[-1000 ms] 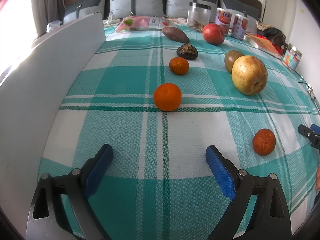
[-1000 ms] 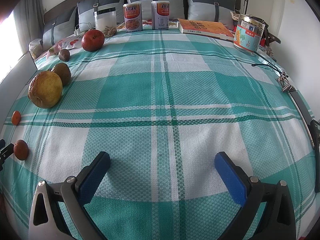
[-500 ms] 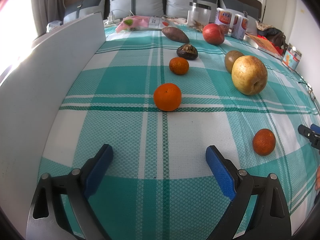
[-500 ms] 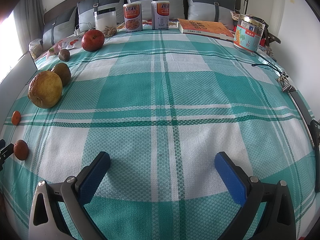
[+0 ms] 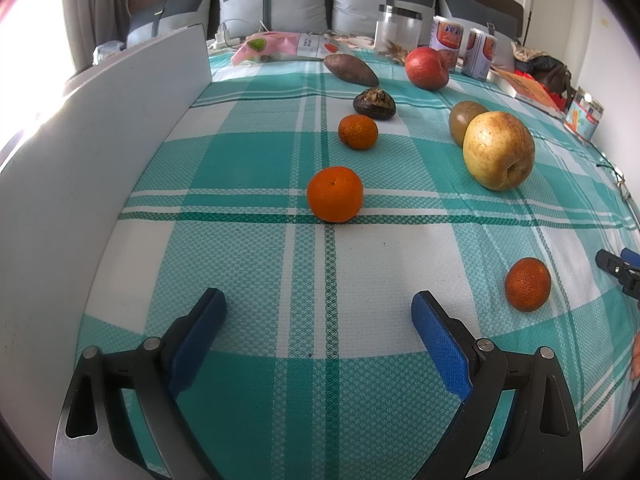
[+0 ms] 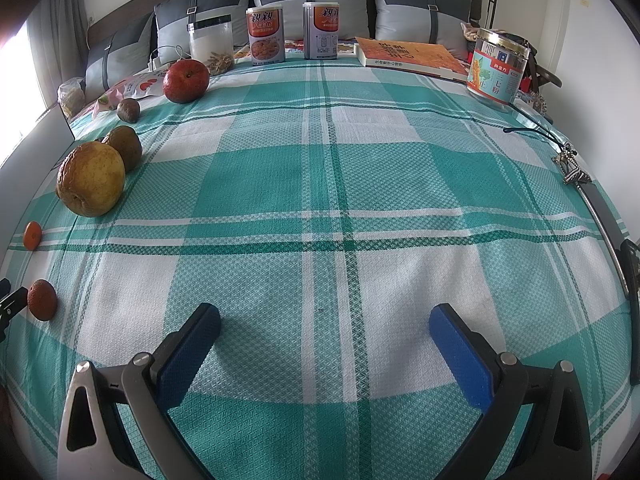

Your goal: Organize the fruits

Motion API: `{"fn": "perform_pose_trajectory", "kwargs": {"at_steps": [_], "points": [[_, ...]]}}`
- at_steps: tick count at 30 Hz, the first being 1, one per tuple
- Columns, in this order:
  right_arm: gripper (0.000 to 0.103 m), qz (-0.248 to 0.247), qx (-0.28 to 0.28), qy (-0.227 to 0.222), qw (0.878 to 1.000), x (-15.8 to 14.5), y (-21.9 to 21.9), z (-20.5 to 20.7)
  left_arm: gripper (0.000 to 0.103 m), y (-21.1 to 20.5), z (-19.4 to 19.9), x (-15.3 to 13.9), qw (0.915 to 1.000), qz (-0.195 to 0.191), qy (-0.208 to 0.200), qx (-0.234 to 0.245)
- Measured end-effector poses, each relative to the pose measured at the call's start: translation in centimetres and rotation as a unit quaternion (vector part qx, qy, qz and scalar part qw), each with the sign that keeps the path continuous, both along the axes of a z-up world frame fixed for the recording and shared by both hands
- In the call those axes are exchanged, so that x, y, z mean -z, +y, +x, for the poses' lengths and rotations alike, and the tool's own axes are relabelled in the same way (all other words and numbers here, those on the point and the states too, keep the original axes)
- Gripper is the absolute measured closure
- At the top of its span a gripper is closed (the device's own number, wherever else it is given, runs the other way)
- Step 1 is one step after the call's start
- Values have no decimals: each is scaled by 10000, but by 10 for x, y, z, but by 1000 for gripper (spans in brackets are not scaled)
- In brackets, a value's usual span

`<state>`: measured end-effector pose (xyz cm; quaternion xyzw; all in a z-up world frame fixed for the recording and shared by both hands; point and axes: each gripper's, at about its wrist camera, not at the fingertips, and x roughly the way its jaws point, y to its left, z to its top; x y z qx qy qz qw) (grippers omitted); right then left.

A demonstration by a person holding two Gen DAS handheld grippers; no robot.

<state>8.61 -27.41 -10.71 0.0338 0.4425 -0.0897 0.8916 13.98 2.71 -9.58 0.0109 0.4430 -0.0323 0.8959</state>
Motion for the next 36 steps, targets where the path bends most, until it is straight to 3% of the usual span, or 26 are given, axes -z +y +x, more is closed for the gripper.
{"fn": "perform_pose_trajectory", "kwargs": {"at_steps": [18, 20, 23, 26, 27, 28, 30, 31, 32, 36], "points": [[0, -1, -1, -1, 10000, 0, 0, 0, 8, 0, -1, -1, 10000, -19, -2, 6], [0, 0, -1, -1, 10000, 0, 0, 0, 8, 2, 0, -3, 9999, -108, 27, 50], [0, -2, -1, -1, 10000, 0, 0, 0, 9, 8, 14, -10, 9977, -636, 157, 160], [0, 2, -1, -3, 10000, 0, 0, 0, 10, 3, 40, -16, 9981, -529, 202, 227], [0, -2, -1, -2, 10000, 0, 0, 0, 15, -2, 51, -13, 9985, -368, 270, 288], [0, -1, -1, -2, 10000, 0, 0, 0, 33, -6, 57, -11, 9985, -262, 331, 350], [0, -1, -1, -2, 10000, 0, 0, 0, 44, -15, 62, -9, 9985, 116, 242, 467], [0, -1, -1, -2, 10000, 0, 0, 0, 67, -18, 63, -9, 9978, 104, 200, 619], [0, -1, -1, -2, 10000, 0, 0, 0, 73, -18, 63, -10, 9975, 88, 198, 672], [0, -1, -1, -2, 10000, 1, 0, 0, 73, -12, 45, -17, 9971, -111, 109, 738]]}}
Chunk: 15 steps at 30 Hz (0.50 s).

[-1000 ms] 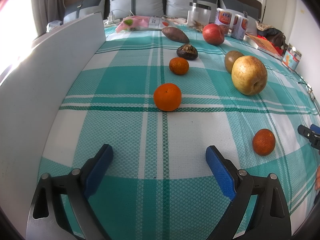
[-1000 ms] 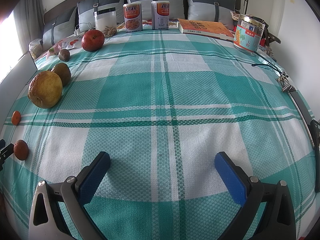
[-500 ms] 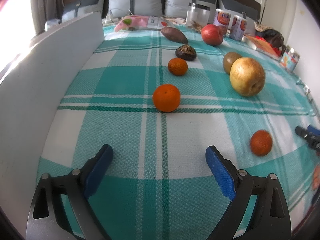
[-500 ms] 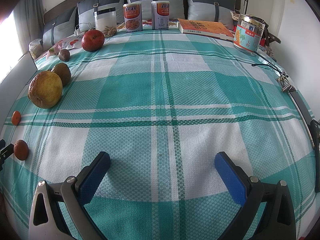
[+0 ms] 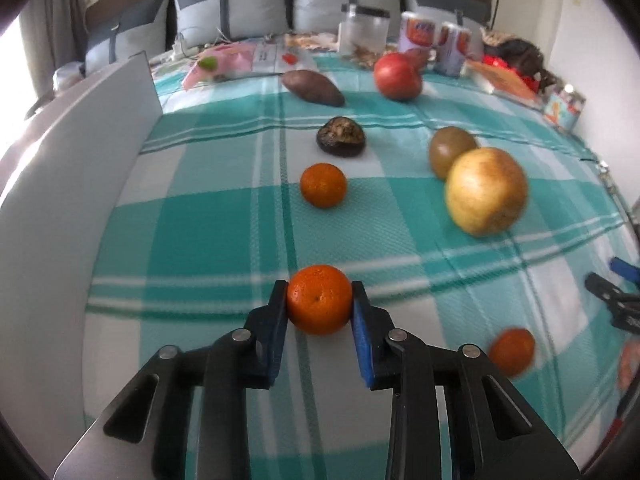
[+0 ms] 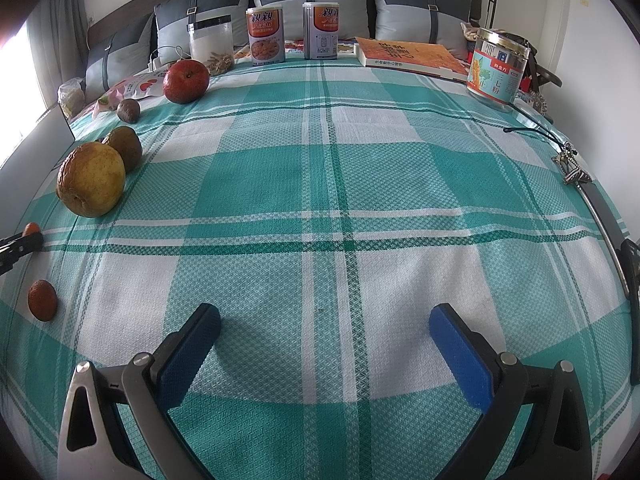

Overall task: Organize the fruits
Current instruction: 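Reach the left tool toward the tangerine while the right tool grasps the yellow pear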

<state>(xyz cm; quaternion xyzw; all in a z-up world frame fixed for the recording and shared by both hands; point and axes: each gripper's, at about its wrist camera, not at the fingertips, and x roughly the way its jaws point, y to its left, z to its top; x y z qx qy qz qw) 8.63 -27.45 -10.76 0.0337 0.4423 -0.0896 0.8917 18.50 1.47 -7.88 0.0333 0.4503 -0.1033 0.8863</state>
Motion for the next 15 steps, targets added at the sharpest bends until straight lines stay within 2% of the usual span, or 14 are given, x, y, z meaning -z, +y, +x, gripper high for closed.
{"fn": "perform_pose_trajectory", "kwargs": {"at_steps": [2, 3, 4, 5, 7, 9, 12, 15], "points": [[0, -1, 0, 0, 10000, 0, 0, 0, 72, 6, -14, 1, 10000, -38, 30, 61], [0, -1, 0, 0, 10000, 0, 0, 0, 69, 9, -20, 3, 10000, 2, 37, 43], [0, -2, 0, 1, 10000, 0, 0, 0, 61, 13, -26, 5, 10000, 60, 40, -9], [0, -3, 0, 1, 10000, 0, 0, 0, 51, 15, -29, 9, 9998, 139, 50, -92], [0, -3, 0, 1, 10000, 0, 0, 0, 12, 22, -32, 12, 9990, 265, -15, -369], [0, -2, 0, 1, 10000, 0, 0, 0, 8, 29, -33, 17, 9981, 147, -76, -589], [0, -4, 0, 2, 10000, 0, 0, 0, 6, 26, -31, 18, 9977, 274, -91, -616], [0, 1, 0, 2, 10000, 0, 0, 0, 6, 28, -31, 18, 9977, 222, -75, -631]]}}
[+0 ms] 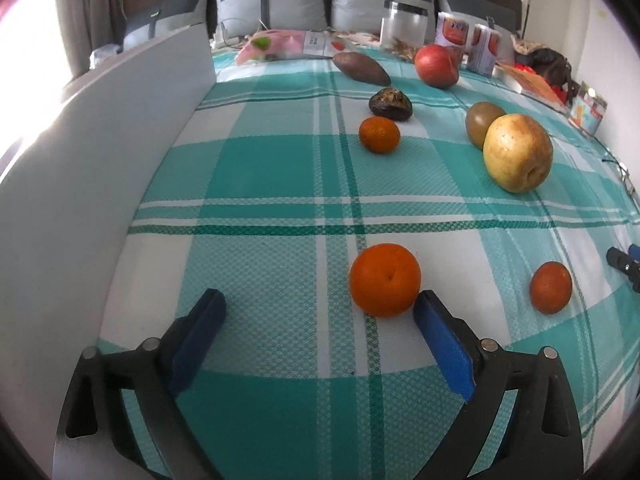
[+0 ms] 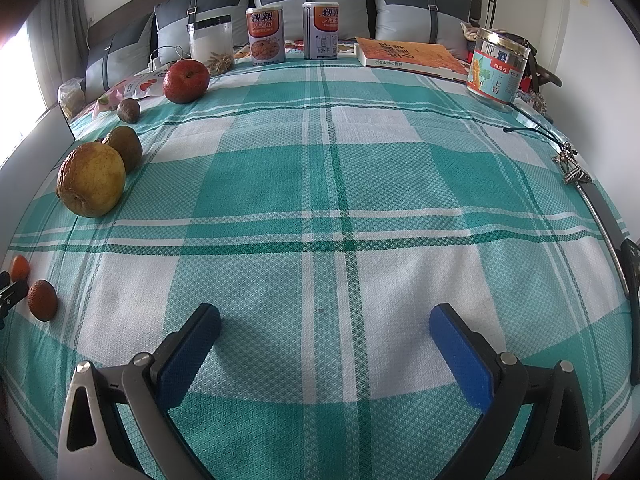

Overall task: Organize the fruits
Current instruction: 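Reach the left tool toward the tangerine while the right tool grasps the yellow pear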

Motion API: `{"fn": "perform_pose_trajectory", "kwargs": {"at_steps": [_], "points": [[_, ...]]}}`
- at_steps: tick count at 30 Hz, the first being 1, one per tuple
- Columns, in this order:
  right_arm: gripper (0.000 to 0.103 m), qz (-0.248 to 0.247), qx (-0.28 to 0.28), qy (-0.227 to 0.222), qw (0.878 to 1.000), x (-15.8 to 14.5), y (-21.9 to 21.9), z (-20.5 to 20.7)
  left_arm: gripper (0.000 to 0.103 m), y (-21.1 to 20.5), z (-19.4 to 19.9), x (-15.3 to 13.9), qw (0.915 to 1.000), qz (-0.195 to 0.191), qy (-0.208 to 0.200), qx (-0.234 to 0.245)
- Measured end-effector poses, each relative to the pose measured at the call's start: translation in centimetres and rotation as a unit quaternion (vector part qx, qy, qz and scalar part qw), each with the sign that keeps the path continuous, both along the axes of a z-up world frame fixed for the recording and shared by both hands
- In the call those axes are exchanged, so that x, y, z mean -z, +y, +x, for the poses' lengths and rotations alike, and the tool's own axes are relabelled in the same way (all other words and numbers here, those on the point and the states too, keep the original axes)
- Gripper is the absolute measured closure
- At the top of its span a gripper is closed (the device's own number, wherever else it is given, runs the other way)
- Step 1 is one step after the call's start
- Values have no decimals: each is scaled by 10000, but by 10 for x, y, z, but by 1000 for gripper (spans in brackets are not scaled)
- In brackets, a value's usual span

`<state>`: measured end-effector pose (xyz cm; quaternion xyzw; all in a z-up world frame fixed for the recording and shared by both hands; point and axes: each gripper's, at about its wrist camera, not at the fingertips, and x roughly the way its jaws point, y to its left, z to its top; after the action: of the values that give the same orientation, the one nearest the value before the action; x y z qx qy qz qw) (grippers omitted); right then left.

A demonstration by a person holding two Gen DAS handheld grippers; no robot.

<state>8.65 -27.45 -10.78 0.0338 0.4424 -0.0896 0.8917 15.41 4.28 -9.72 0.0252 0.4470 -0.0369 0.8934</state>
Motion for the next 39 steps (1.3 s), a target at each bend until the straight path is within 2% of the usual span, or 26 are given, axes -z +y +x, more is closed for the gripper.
{"fn": "perform_pose_trajectory", "kwargs": {"at_steps": [4, 5, 7, 8, 10, 12, 15, 19, 20, 21, 23, 25, 26, 28, 29, 30, 32, 34, 36, 39], "points": [[0, 44, -7, 0, 10000, -1, 0, -1, 4, 0, 1, 1, 10000, 22, 9, -19], [0, 171, -32, 13, 9998, -3, 1, 0, 4, 0, 2, 1, 10000, 18, 11, -25], [0, 836, -142, -21, 9964, -14, 5, 7, 4, 0, 2, 1, 10000, 18, 9, -27], [0, 1218, -224, -60, 9923, -20, 9, 12, 4, 0, 2, 1, 10000, 12, 10, -24], [0, 2183, -501, -56, 9746, -38, 27, 36, 4, 0, 2, 1, 10000, 19, 11, -23], [0, 2745, -741, 64, 9587, -52, 49, 65, 4, 0, 2, 1, 10000, 18, 11, -23], [0, 3012, -926, 499, 9477, -57, 83, 113, 4, 0, 2, 1, 10000, 17, 10, -24], [1, 2781, -836, 1153, 9499, -35, 112, 153, 4, 0, 2, 1, 10000, 13, 10, -24], [8, 2767, -807, 1303, 9487, -27, 115, 158, 4, 0, 2, 1, 10000, 9, 9, -23], [33, 2747, -802, 1416, 9477, -21, 116, 159, 4, 0, 2, 1, 10000, 7, 9, -23], [32, 2705, -901, 1438, 9477, -19, 117, 156, 4, 1, 2, 2, 10000, 9, 9, -23], [33, 2455, -1238, 1511, 9495, -21, 120, 148, 4, 0, 2, 2, 10000, 4, 10, -22], [33, 2194, -1396, 1461, 9545, -26, 121, 139, 4, 0, 3, 2, 10000, 6, 10, -22], [33, 1258, -1924, 968, 9684, -44, 123, 109, 4, 1, 2, 2, 10000, 7, 10, -23], [33, 782, -2209, 666, 9699, -50, 122, 90, 4, 1, 2, 2, 10000, 8, 10, -23], [33, 570, -2359, 448, 9691, -52, 116, 76, 4, 0, 3, 2, 10000, 8, 10, -23], [33, 581, -2479, 168, 9669, -42, 98, 49, 4, 1, 2, 2, 10000, 7, 10, -23], [33, 609, -2380, 232, 9691, -23, 84, 34, 4, 1, 2, 2, 10000, 11, 9, -25], [32, 813, -2312, 7, 9695, -14, 69, 18, 4, 1, 2, 2, 10000, 5, 9, -24], [32, 884, -2195, -67, 9716, -10, 62, 3, 4, 1, 2, 2, 10000, 5, 10, -23]]}}
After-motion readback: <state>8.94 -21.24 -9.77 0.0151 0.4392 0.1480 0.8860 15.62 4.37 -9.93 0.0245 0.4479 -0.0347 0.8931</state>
